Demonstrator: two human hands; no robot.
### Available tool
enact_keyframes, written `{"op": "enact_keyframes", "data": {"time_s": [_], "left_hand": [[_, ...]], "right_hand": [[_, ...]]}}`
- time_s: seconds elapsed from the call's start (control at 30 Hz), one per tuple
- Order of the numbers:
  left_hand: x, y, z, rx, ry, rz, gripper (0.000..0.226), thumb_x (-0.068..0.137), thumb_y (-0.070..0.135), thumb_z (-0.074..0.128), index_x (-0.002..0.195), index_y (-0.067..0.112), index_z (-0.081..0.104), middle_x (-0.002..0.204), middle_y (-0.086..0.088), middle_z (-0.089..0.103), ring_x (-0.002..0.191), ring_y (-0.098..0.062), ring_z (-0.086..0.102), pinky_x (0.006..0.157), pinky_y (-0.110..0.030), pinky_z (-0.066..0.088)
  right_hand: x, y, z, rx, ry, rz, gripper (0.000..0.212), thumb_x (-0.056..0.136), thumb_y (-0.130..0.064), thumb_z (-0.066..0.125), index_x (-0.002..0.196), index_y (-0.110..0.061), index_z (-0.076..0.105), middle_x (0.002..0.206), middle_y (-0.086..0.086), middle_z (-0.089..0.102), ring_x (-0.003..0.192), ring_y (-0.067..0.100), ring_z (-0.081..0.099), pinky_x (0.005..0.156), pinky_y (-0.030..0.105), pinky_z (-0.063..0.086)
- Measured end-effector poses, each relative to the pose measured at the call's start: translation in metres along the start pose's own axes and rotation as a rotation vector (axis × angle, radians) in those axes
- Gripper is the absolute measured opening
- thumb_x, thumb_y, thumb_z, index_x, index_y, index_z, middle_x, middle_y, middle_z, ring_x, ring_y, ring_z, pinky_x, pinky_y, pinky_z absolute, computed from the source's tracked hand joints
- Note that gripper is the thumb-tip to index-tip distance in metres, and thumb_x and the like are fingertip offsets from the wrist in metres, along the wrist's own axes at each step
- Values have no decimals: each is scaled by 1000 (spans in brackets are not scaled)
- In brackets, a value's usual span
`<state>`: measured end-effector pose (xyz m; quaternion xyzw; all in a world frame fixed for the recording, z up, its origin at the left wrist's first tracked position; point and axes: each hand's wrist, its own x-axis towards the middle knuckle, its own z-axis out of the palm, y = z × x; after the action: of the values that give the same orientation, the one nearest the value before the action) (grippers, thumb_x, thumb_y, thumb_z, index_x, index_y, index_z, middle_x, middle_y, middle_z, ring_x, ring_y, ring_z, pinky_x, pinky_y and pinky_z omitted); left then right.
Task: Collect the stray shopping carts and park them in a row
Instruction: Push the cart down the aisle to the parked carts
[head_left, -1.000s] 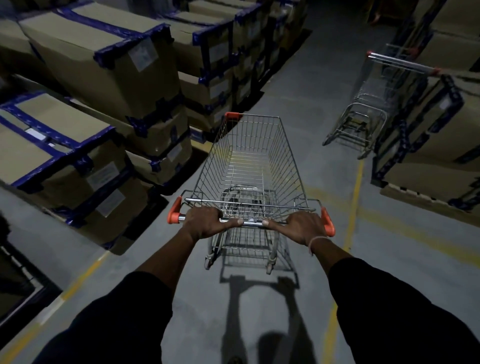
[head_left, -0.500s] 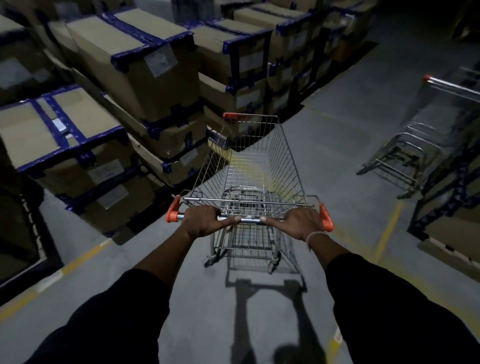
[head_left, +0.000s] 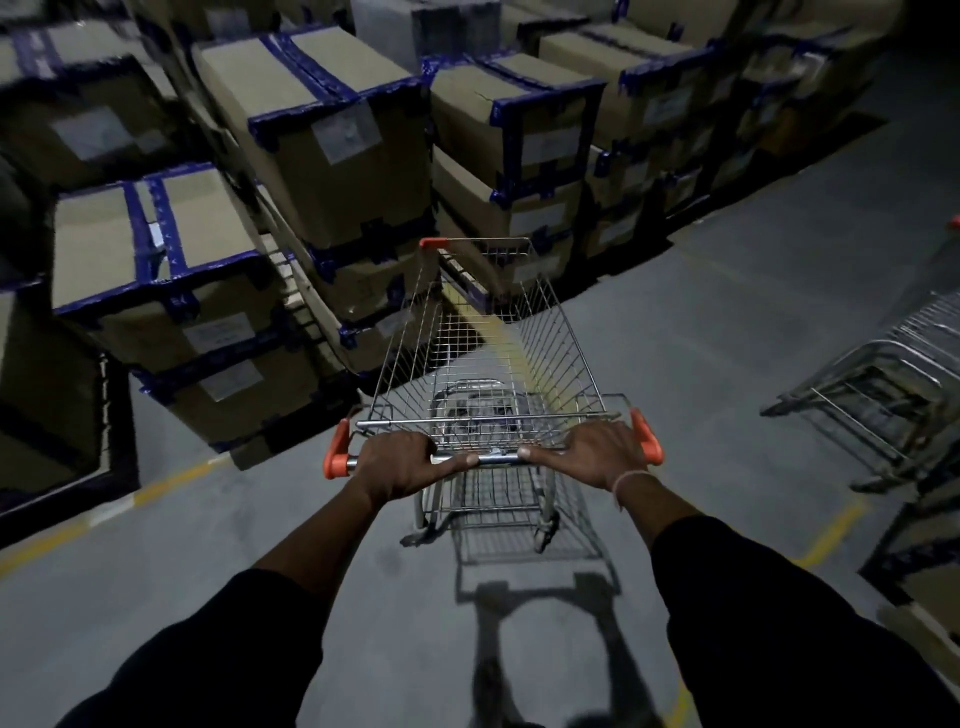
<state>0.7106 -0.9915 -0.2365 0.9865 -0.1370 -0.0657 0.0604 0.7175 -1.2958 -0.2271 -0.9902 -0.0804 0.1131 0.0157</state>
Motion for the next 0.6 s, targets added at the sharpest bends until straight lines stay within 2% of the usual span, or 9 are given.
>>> {"op": "enact_keyframes", "data": {"time_s": [0.2,0.3,0.43,0.5,0.6], "left_hand": [[60,36,5,27,25,-27,87,78,101,18,53,22,44,51,3,52,49,-13,54,55,-26,32],[86,53,5,6,11,-73,86,78,100,19,55,22,44,53,2,54,50,-14,53,57,-26,35],[117,75,2,-10,-4,-136,84,81,98,22,56,21,45,53,1,53,53,-16,55,55,-27,32],[129,84,-1,-11,-9,-166,85,81,98,21,56,21,45,54,0,55,53,-16,56,55,-27,33],[147,100,-2,-25,-26,-213,85,80,99,21,56,21,45,55,-1,56,53,-16,56,56,-28,35]], "right_hand": [[67,66,-12,-12,11,-97,97,58,-113,8,56,-24,47,58,-3,53,55,17,54,84,39,53],[102,94,-20,-19,-2,-130,96,61,-112,12,56,-23,48,56,-3,53,55,17,55,85,39,51],[138,124,-32,-43,-9,-176,97,61,-112,12,56,-22,48,56,-2,53,56,18,57,81,37,48],[154,136,-37,-38,-3,-189,98,59,-113,12,56,-22,48,57,-2,53,56,18,56,87,41,51],[175,154,-41,-33,-28,-202,101,56,-114,11,56,-21,52,59,-1,56,59,18,57,98,47,47]]}}
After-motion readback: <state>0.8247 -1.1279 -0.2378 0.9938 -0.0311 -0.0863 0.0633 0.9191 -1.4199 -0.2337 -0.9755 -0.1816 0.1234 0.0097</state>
